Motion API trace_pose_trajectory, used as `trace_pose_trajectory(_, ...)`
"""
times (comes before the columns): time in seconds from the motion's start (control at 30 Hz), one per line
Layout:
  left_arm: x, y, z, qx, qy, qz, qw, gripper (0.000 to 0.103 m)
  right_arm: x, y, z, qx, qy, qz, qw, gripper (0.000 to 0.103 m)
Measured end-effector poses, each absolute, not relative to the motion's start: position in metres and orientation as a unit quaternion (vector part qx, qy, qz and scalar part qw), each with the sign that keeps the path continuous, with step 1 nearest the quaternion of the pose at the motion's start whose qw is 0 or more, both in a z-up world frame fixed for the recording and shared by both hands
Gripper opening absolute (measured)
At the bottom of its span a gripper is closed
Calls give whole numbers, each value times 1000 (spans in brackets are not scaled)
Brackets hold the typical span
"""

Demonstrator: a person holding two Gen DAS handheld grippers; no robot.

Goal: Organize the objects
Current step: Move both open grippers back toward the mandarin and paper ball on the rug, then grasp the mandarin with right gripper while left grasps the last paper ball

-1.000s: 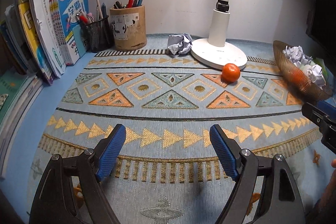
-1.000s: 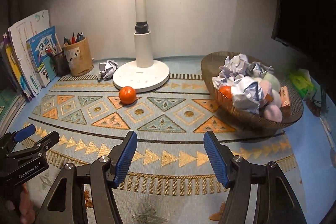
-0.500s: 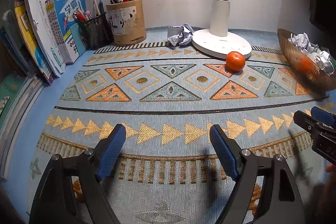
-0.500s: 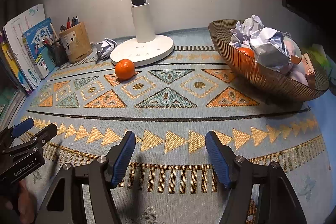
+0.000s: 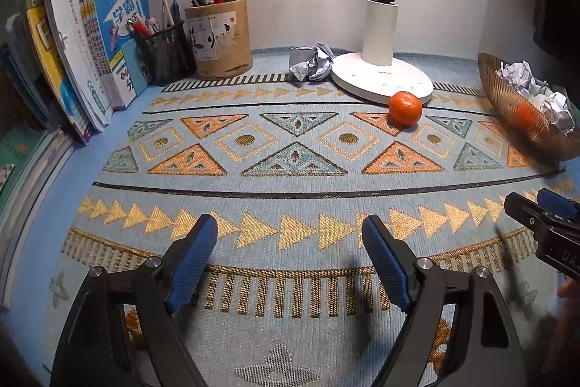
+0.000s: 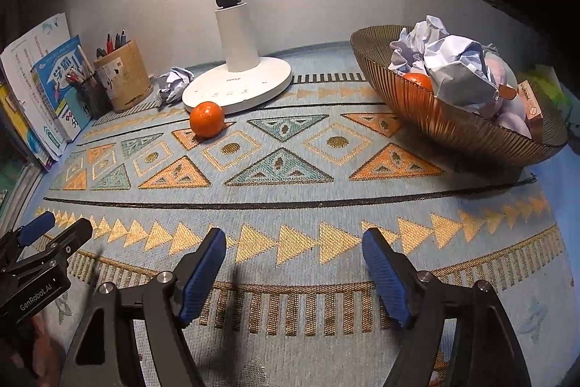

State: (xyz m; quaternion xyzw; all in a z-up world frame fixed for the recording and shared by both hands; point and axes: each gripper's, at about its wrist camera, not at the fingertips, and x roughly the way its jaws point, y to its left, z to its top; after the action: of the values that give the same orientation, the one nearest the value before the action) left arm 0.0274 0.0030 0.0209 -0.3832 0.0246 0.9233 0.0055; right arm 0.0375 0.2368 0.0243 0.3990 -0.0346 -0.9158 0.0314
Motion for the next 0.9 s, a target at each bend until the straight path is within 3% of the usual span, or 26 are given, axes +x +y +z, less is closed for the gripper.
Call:
trace_pose_trajectory(0.17,24,2,22,-390,20,920,21,81,36,237,25,403,-39,-914,30,79)
trace_pose_trajectory(0.4,-43,-34,53,-417,-89,896,127,81,3,219,52,422,-60,-900,96,79)
trace_pose_trajectory(0.67,-163,-13,35,-422,-27,894,147,81,-68,180,46,426,-60,-894,125,79)
trace_pose_trajectory(0.9,-224,-2,16,-438,-29,883,167,81,-103,158,30,434,-50,-894,101,79)
